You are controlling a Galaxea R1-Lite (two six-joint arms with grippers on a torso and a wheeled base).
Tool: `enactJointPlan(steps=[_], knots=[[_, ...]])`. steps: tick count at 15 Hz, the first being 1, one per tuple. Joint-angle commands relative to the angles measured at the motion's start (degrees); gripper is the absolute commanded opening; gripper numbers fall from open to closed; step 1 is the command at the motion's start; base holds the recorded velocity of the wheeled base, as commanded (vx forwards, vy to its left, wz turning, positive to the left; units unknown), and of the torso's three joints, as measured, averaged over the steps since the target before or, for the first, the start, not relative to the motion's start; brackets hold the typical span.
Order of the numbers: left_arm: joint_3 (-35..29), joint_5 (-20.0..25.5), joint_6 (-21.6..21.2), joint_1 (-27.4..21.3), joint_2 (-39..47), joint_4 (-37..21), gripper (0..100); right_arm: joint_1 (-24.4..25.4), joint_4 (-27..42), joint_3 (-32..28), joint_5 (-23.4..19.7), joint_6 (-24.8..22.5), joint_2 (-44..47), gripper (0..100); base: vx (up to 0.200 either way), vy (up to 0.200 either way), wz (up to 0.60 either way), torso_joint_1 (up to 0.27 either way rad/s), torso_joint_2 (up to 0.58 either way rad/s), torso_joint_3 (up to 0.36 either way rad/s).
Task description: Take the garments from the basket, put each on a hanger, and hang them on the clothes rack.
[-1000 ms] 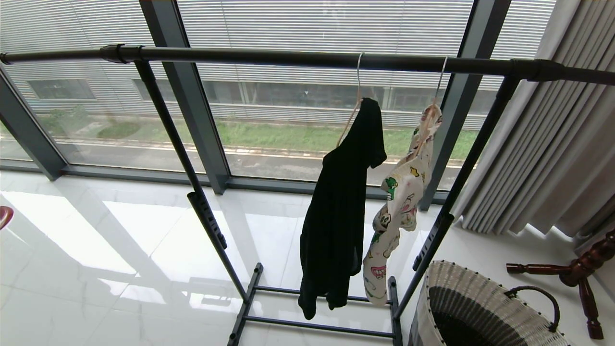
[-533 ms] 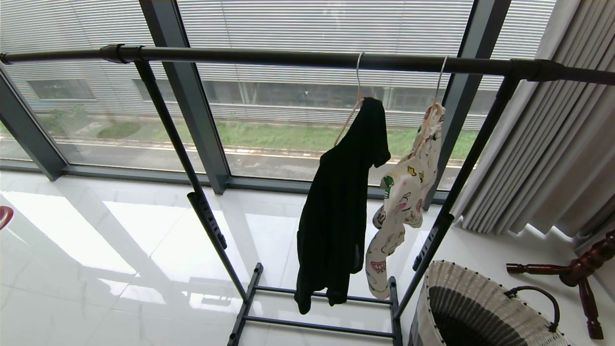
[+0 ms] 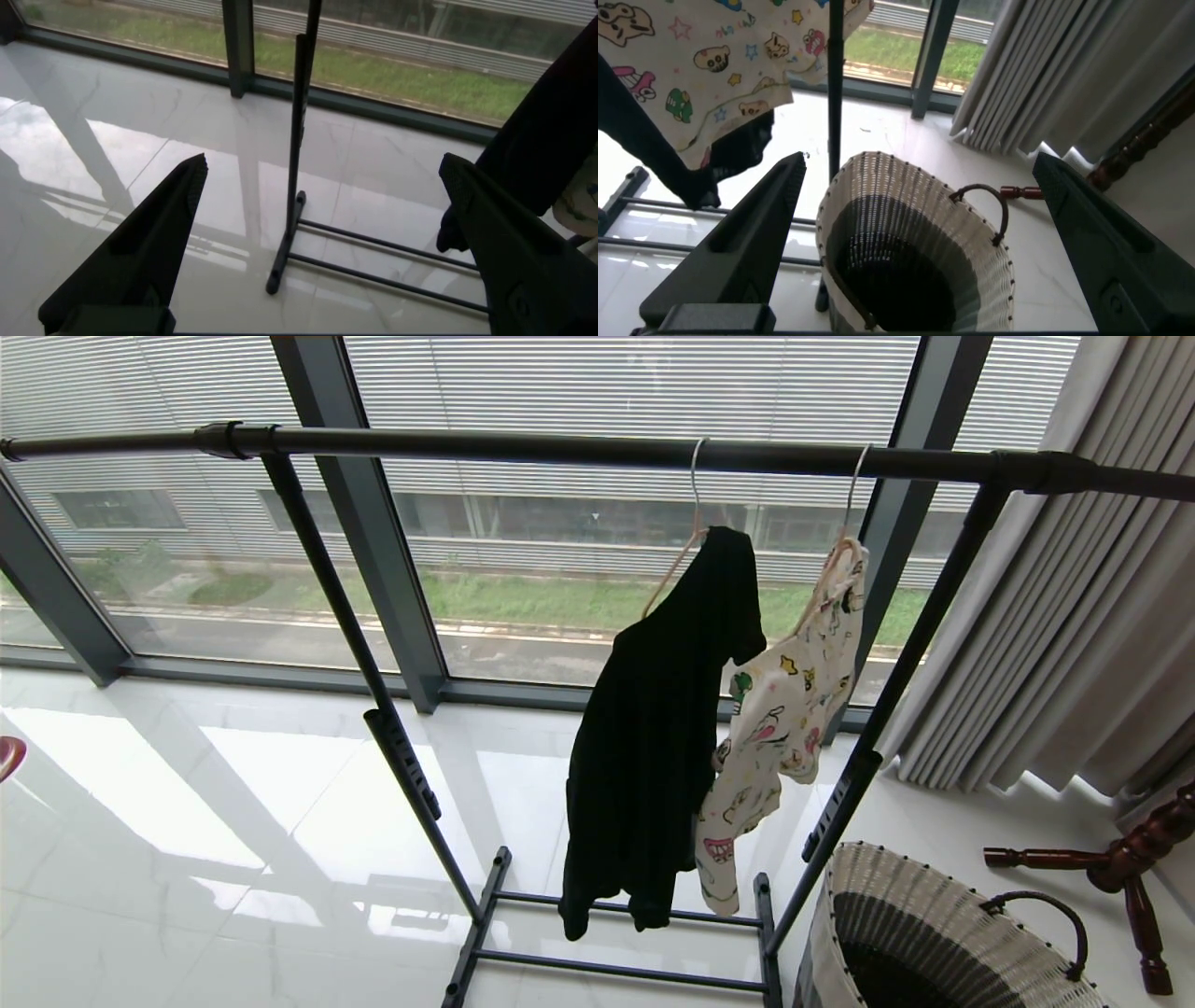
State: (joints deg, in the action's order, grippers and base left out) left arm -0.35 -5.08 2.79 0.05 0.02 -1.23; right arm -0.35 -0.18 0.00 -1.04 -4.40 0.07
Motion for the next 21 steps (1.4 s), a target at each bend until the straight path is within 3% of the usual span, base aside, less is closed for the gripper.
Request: enactJointPlan(steps=[1,21], knots=[[0.0,-0.01,0.02,0.04,-0.02,0.0,100,0.0,-0.08,0.0,-0.02,0.01,-0.07,100,0.0,0.0,0.0,0.0,0.0,0.0],[0.0,-0.01,0.02,0.04,-0.02,0.0,100,0.0,0.01,0.0,-0.02,-0.52,0.01,100,0.0,0.0,0.0,0.0,0.0,0.0]])
